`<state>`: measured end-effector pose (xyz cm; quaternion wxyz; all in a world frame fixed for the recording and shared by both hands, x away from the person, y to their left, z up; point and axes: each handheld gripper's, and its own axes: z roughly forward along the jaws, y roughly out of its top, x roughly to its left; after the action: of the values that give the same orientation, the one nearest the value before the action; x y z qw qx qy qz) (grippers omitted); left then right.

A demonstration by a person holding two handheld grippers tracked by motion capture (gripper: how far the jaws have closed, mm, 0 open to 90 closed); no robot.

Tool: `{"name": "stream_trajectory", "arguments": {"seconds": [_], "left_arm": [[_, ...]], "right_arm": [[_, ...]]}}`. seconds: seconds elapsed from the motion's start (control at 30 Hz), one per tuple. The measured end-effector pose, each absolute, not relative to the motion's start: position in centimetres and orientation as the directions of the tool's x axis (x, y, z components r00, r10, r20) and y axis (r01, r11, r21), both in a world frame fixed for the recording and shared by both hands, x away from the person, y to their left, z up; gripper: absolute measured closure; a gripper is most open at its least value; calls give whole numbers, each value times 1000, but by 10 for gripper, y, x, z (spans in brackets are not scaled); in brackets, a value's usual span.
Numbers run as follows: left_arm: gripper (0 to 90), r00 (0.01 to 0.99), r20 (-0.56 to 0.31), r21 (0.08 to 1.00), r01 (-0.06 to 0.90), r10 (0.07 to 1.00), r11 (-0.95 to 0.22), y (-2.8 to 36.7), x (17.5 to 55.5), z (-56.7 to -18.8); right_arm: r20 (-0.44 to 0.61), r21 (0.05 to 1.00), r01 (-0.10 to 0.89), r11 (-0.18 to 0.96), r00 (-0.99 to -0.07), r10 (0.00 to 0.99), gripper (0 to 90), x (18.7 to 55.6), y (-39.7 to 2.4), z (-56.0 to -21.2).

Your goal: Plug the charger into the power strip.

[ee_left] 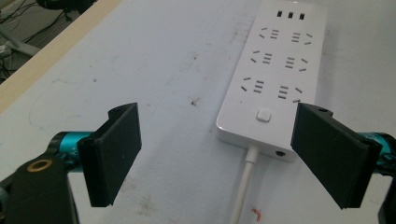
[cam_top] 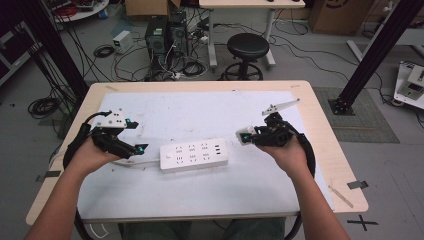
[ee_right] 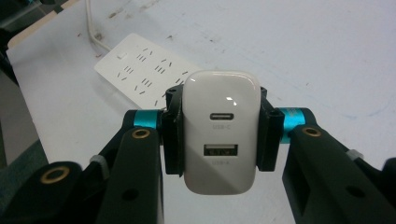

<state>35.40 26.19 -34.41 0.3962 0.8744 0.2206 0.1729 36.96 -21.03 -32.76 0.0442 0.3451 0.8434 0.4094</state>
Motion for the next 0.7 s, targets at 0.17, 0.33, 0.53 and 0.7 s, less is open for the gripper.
{"name": "stream_trajectory", "arguments": {"seconds": [0.17, 0.33, 0.53, 0.7], "left_arm": [[162, 842, 133, 737, 268, 523, -620, 266, 348, -348], [162, 838, 138, 728, 276, 529, -627, 271, 346, -349], [162, 824, 140, 740, 282, 550, -611, 278, 344, -348], [162, 821, 137, 742, 285, 554, -607, 280, 343, -348]], "right_arm": [[163, 701, 507, 501, -798, 581, 633, 383, -201, -318], [114, 678, 441, 588, -853, 509, 633, 393, -181, -311], [52, 599, 341, 724, -919, 390, 633, 411, -142, -307], [46, 564, 308, 766, -938, 344, 633, 420, -126, -309]]}}
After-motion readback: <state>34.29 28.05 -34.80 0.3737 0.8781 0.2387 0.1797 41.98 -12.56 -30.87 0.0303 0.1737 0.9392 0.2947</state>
